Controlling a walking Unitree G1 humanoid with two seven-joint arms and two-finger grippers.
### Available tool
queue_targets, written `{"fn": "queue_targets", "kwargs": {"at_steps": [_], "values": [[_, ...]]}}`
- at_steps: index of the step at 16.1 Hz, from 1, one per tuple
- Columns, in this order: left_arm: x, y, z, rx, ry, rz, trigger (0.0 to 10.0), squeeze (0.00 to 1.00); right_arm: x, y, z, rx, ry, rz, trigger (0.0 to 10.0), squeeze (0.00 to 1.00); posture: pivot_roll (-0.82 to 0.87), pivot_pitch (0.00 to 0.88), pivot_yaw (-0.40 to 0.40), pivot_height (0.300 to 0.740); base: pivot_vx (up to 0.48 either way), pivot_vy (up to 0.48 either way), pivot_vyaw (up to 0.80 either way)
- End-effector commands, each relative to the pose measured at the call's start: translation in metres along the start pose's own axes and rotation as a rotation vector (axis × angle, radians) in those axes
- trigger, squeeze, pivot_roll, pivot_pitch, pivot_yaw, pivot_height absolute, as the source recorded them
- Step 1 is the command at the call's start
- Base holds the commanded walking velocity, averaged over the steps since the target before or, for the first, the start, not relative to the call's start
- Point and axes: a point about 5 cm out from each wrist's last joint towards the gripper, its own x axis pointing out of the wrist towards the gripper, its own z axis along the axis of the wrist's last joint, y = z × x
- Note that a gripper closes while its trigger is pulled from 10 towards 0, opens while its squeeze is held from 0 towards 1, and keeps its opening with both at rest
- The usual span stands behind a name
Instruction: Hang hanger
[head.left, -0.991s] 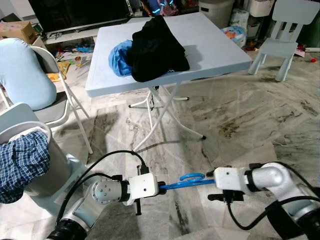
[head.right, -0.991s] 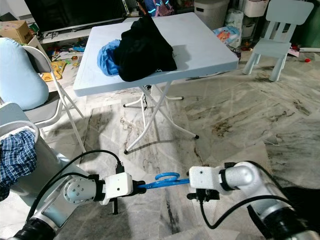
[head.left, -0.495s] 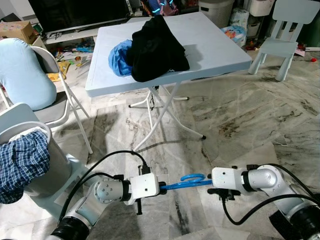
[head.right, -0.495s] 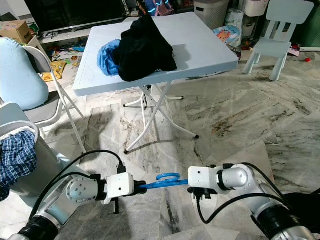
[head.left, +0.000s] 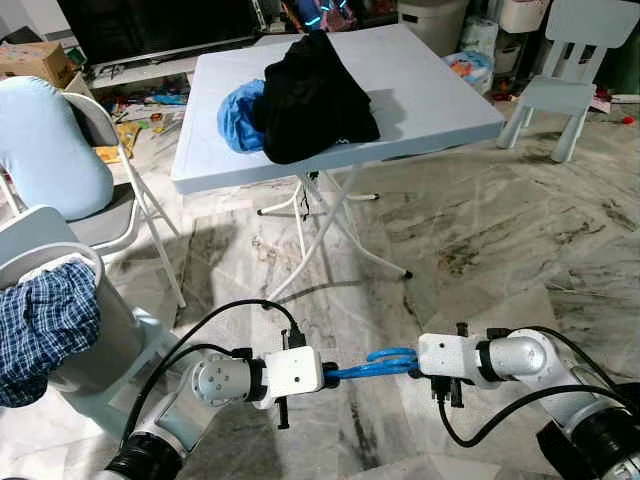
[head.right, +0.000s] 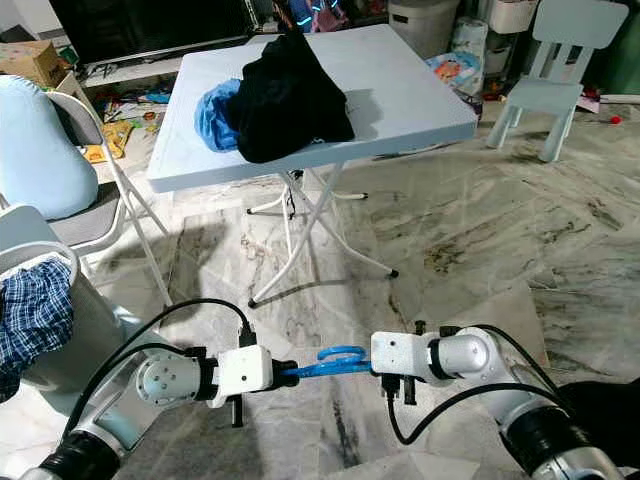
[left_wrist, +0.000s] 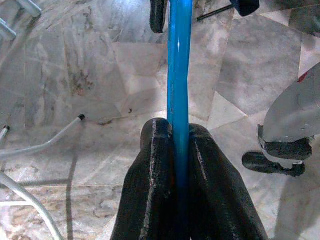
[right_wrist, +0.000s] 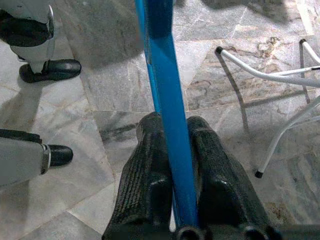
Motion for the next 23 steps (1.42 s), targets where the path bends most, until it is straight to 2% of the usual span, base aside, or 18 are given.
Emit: {"fn": "queue_targets", "kwargs": {"at_steps": [1, 9, 10, 13, 16, 19, 21, 23], "values": [[-0.002, 0.001, -0.004, 0.002, 0.012, 0.003, 10.0, 0.0, -0.004, -0.005, 0.0, -0.015, 0.007, -0.011, 0.0, 0.0, -0.13, 0.05, 0.11, 0.74, 0.0, 0.0, 0.0], [-0.005, 0.0, -0.017, 0.012, 0.078, 0.018, 10.0, 0.0, -0.013, -0.011, -0.007, -0.024, 0.03, -0.016, 0.0, 0.0, -0.12, 0.047, 0.108, 0.74, 0.0, 0.0, 0.0], [-0.009, 0.008, -0.022, -0.015, 0.084, 0.151, 10.0, 1.0, -0.013, -0.009, -0.01, -0.009, 0.044, -0.036, 0.0, 0.0, -0.12, 0.05, 0.108, 0.74, 0.0, 0.0, 0.0], [-0.014, 0.017, -0.009, -0.049, -0.035, 0.31, 10.0, 1.0, -0.006, -0.006, -0.019, 0.045, 0.085, -0.118, 0.0, 0.0, -0.1, 0.057, 0.081, 0.74, 0.0, 0.0, 0.0], [-0.017, 0.012, 0.003, -0.135, -0.152, 0.391, 10.0, 1.0, 0.003, -0.017, -0.017, 0.136, 0.095, -0.294, 0.0, 0.0, -0.08, 0.061, 0.057, 0.74, 0.0, 0.0, 0.0], [-0.02, 0.012, 0.008, -0.203, -0.205, 0.494, 10.0, 1.0, 0.009, -0.018, -0.018, 0.233, 0.091, -0.387, 0.0, 0.0, -0.07, 0.06, 0.051, 0.74, 0.0, 0.0, 0.0], [-0.028, 0.014, 0.01, -0.298, -0.253, 0.606, 10.0, 1.0, 0.014, -0.011, -0.023, 0.334, 0.095, -0.456, 0.0, 0.0, -0.07, 0.056, 0.049, 0.74, 0.0, 0.0, 0.0], [-0.032, 0.016, 0.011, -0.335, -0.274, 0.663, 10.0, 1.0, 0.016, -0.009, -0.024, 0.394, 0.089, -0.494, 0.0, 0.0, -0.07, 0.055, 0.05, 0.74, 0.0, 0.0, 0.0]]}}
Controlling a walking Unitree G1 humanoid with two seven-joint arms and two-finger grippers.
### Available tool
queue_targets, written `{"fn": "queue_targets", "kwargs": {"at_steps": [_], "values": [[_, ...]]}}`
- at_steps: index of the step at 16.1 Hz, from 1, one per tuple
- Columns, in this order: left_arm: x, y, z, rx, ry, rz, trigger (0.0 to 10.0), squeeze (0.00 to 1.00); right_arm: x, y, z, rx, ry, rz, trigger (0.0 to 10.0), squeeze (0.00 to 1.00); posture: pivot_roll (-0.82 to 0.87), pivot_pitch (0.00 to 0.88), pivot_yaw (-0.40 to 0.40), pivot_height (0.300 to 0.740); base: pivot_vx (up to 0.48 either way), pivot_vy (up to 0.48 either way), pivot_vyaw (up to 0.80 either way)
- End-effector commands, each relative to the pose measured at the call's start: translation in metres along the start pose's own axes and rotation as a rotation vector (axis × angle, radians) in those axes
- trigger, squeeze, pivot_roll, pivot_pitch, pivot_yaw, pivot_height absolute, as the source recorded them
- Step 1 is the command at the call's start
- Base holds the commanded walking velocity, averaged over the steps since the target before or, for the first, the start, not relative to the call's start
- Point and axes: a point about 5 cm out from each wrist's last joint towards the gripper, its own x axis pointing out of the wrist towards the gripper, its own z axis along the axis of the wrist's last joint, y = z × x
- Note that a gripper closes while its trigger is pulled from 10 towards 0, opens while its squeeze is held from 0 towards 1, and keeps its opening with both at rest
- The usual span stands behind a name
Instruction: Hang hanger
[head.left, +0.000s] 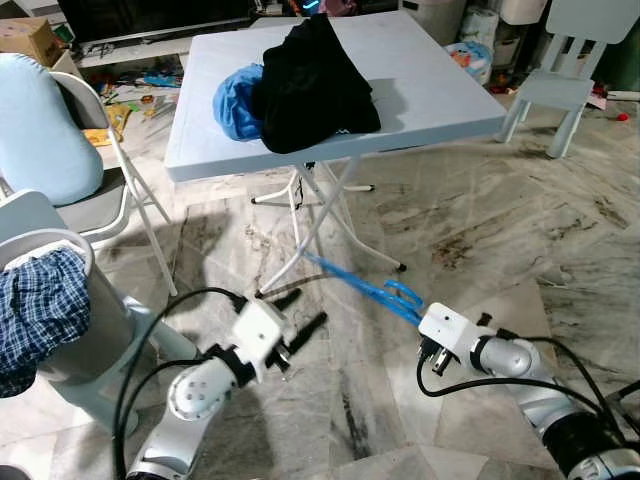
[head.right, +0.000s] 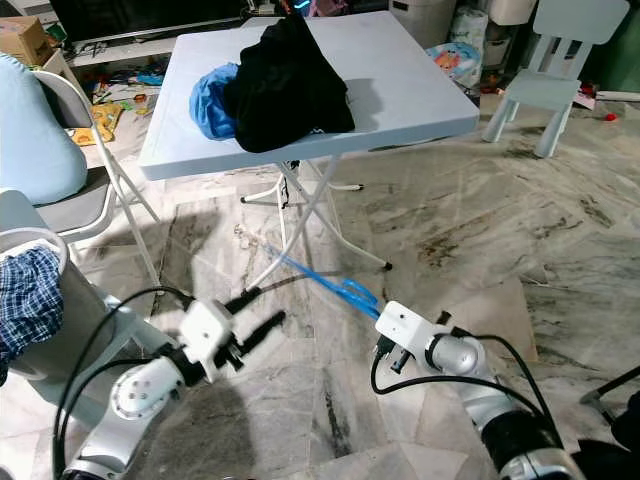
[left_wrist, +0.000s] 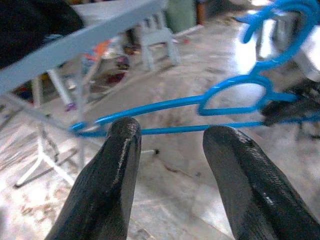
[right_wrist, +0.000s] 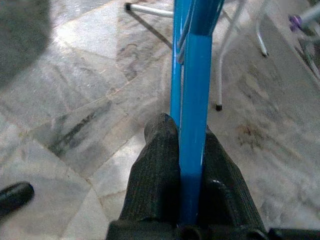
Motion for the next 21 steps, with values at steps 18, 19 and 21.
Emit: {"fn": "queue_targets", "kwargs": {"at_steps": [18, 19, 21], "values": [[-0.01, 0.046, -0.015, -0.254, 0.129, 0.61, 10.0, 0.0, -0.02, 0.026, 0.043, 0.718, -0.291, -0.315, 10.0, 0.0, -0.08, 0.037, 0.046, 0.74, 0.0, 0.03, 0.0], [-0.009, 0.046, -0.015, -0.258, 0.131, 0.612, 10.0, 0.0, -0.02, 0.029, 0.042, 0.726, -0.28, -0.315, 10.0, 0.0, -0.07, 0.036, 0.051, 0.74, 0.0, 0.337, 0.0], [-0.008, 0.047, -0.015, -0.261, 0.135, 0.61, 10.0, 0.0, -0.021, 0.03, 0.042, 0.729, -0.275, -0.318, 10.0, 0.0, -0.08, 0.035, 0.054, 0.74, 0.0, 0.341, 0.0]]}}
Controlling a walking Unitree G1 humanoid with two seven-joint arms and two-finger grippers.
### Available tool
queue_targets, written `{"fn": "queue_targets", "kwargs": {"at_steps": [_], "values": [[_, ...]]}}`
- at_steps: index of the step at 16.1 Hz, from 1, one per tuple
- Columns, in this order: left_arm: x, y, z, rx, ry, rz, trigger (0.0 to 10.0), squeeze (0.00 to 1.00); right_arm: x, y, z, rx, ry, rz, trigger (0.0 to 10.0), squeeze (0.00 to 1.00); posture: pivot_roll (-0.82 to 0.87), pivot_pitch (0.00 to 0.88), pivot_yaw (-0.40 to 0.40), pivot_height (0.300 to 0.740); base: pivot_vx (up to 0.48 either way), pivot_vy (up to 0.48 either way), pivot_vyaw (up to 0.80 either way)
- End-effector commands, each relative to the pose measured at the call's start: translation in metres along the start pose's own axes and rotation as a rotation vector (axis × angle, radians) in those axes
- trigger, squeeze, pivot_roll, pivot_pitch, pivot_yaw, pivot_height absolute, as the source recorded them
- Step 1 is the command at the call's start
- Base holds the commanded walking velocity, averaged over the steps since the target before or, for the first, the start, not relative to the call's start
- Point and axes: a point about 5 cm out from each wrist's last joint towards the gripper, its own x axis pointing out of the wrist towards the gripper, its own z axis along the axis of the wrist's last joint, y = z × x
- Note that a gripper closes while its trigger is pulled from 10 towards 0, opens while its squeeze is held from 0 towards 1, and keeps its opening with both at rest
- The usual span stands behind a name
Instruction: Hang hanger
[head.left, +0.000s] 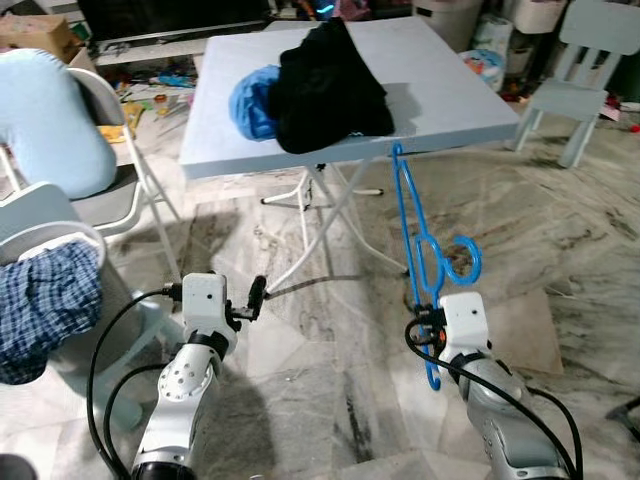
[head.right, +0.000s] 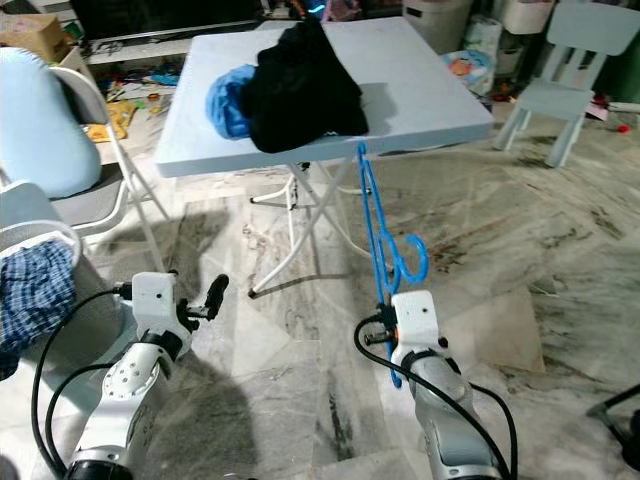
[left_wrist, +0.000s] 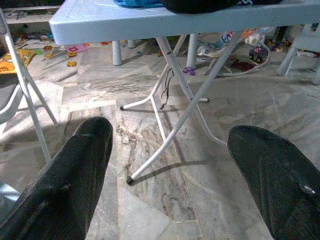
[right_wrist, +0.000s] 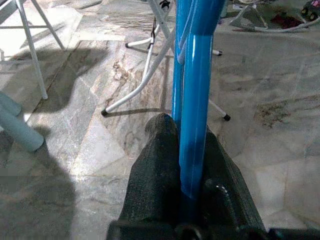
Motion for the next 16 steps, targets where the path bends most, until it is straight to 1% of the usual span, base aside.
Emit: {"fn": "queue_targets", "kwargs": {"at_steps": [1, 3, 12, 16], "values": [[-0.0005, 0.0073, -0.003, -0.005, 0.024, 0.025, 10.0, 0.0, -0.0008, 0.0023, 0.009, 0.013, -0.034, -0.001, 10.0, 0.0, -0.08, 0.035, 0.055, 0.74, 0.0, 0.398, 0.0], [0.0003, 0.0072, -0.0031, -0.008, 0.029, 0.024, 10.0, 0.0, -0.0004, 0.0005, 0.011, 0.036, -0.039, -0.01, 10.0, 0.0, -0.08, 0.034, 0.058, 0.74, 0.0, 0.42, 0.0], [0.0024, 0.0055, -0.0041, -0.02, 0.036, 0.019, 10.0, 0.0, -0.0018, -0.0058, 0.0125, 0.033, -0.034, -0.027, 10.0, 0.0, -0.09, 0.033, 0.056, 0.74, 0.0, 0.48, 0.0], [0.0018, 0.0058, -0.0051, -0.017, 0.038, 0.026, 10.0, 0.0, -0.0021, -0.0049, 0.014, 0.029, -0.05, -0.032, 10.0, 0.0, -0.08, 0.033, 0.05, 0.74, 0.0, 0.48, 0.0]]}}
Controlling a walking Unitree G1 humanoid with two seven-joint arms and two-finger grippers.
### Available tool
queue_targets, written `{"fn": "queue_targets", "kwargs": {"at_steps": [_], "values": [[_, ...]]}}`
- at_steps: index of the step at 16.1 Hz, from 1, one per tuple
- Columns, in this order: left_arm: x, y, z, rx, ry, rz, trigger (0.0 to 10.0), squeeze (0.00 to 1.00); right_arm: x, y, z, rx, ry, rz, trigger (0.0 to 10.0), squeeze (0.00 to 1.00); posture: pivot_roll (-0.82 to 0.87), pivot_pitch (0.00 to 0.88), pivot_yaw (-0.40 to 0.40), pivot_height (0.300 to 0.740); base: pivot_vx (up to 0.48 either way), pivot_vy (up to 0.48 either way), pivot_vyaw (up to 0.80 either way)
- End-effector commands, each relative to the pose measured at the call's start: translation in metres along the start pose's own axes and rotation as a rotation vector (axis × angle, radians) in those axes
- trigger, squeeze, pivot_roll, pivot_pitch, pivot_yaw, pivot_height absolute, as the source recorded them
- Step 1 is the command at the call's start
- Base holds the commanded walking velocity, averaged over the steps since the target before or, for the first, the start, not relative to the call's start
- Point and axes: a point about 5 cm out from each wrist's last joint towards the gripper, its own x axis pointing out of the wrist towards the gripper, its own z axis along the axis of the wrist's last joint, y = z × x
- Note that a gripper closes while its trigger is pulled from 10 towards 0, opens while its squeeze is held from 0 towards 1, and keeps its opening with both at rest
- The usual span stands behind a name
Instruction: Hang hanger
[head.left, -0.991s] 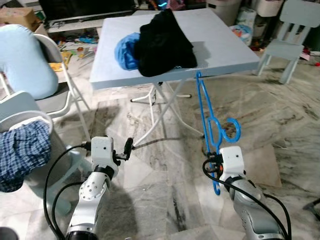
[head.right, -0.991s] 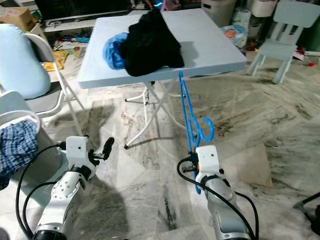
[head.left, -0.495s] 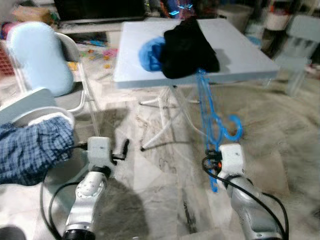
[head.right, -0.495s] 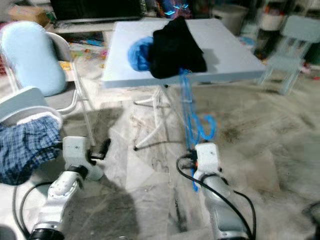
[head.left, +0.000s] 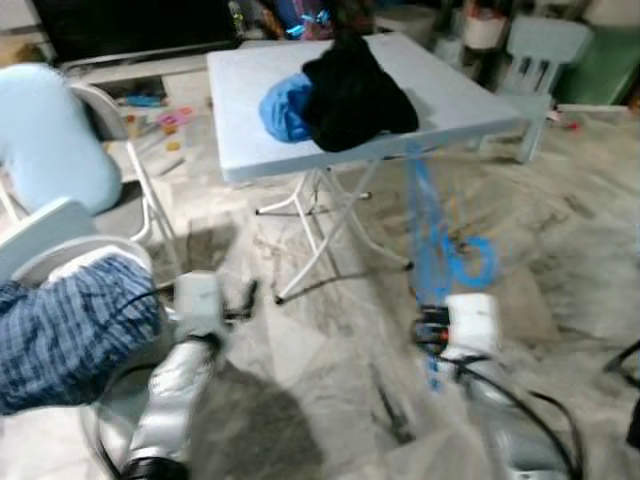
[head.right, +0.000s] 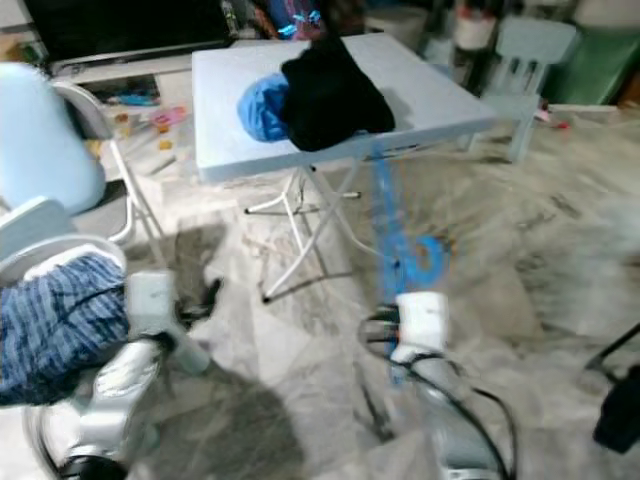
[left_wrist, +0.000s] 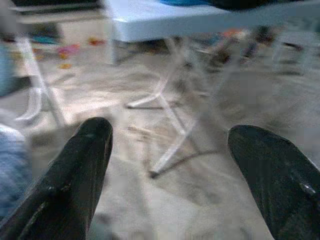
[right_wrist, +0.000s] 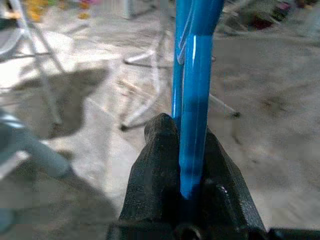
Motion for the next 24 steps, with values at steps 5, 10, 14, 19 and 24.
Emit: {"fn": "queue_targets", "kwargs": {"at_steps": [5, 10, 14, 19, 24], "values": [[-0.004, 0.01, 0.002, 0.015, -0.033, 0.067, 10.0, 0.0, 0.0, -0.002, 0.014, -0.036, -0.078, 0.01, 10.0, 0.0, -0.07, 0.028, 0.04, 0.74, 0.0, 0.096, 0.0], [-0.003, 0.015, 0.005, -0.025, -0.045, 0.087, 10.0, 0.0, -0.001, 0.009, 0.019, -0.083, -0.125, 0.097, 10.0, 0.0, -0.06, 0.019, 0.03, 0.74, 0.0, 0.0, 0.42], [-0.003, 0.013, 0.006, -0.04, -0.054, 0.077, 10.0, 0.0, -0.001, 0.013, 0.018, -0.082, -0.13, 0.129, 10.0, 0.0, -0.07, 0.022, 0.031, 0.74, 0.0, 0.0, 0.71], [-0.003, 0.012, 0.006, -0.048, -0.056, 0.072, 10.0, 0.0, -0.002, 0.017, 0.018, -0.092, -0.132, 0.146, 10.0, 0.0, -0.07, 0.029, 0.029, 0.74, 0.0, 0.0, 0.09], [-0.003, 0.01, 0.005, -0.053, -0.058, 0.066, 10.0, 0.0, -0.002, 0.019, 0.02, -0.099, -0.144, 0.166, 10.0, 0.0, -0.07, 0.031, 0.025, 0.74, 0.104, 0.052, 0.55]]}}
